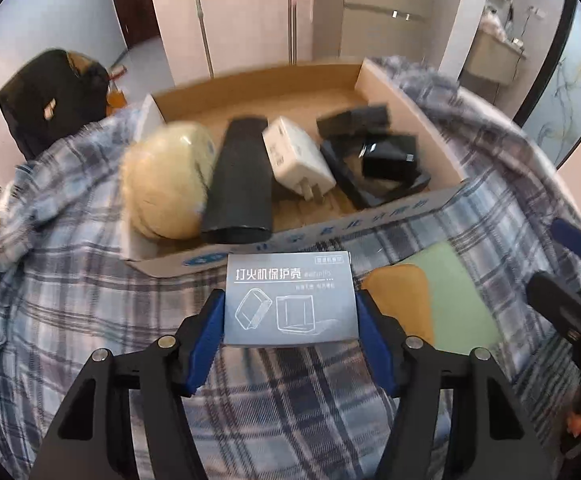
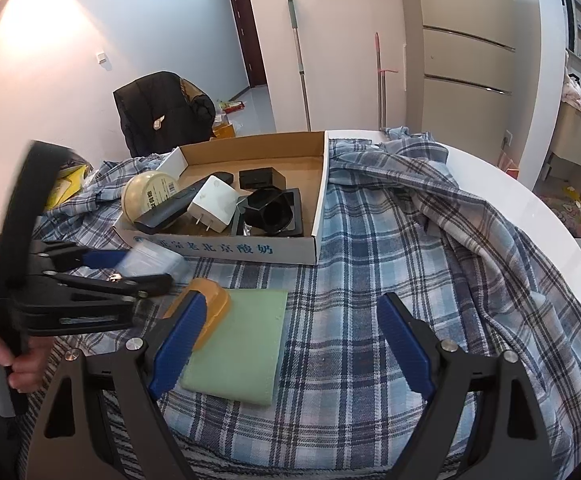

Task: Organize rigid objects
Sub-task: 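Grasp the grey lighter-case box beside the cardboard box with the left gripper, then grasp the green pad with the right gripper while the left gripper holds the grey box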

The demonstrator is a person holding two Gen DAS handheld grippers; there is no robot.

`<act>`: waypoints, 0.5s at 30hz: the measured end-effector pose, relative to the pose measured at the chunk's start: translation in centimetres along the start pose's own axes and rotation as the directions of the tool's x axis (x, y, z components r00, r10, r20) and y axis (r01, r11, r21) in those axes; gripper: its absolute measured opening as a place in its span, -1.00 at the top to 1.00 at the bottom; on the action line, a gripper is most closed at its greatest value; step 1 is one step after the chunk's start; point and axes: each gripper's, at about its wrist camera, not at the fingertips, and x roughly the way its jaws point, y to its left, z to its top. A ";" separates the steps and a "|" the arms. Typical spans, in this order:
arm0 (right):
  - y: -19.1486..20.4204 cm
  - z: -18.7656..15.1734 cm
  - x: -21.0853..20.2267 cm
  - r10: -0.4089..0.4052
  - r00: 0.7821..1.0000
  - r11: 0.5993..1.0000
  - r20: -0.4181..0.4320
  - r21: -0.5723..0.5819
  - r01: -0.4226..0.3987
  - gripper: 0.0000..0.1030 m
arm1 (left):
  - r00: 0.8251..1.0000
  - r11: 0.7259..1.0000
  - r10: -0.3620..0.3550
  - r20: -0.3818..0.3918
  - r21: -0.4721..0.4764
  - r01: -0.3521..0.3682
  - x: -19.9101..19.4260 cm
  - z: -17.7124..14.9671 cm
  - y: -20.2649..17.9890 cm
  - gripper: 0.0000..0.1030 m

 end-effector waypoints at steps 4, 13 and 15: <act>0.0 0.0 0.0 -0.010 1.000 1.000 0.000 -0.005 0.010 -0.68 | 0.994 0.998 -0.052 0.096 -0.037 0.056 -4.0 -1.6 0.8 -0.28; -2.2 0.9 0.3 -0.071 0.997 0.993 -0.017 0.094 0.072 -0.60 | 0.927 0.986 -0.049 0.373 -0.131 0.105 -7.7 -4.9 4.0 -0.28; -2.3 1.2 0.1 -0.085 0.996 0.989 -0.027 0.120 0.088 -0.60 | 0.929 0.987 -0.032 0.370 -0.134 0.087 -7.1 -5.1 4.1 -0.28</act>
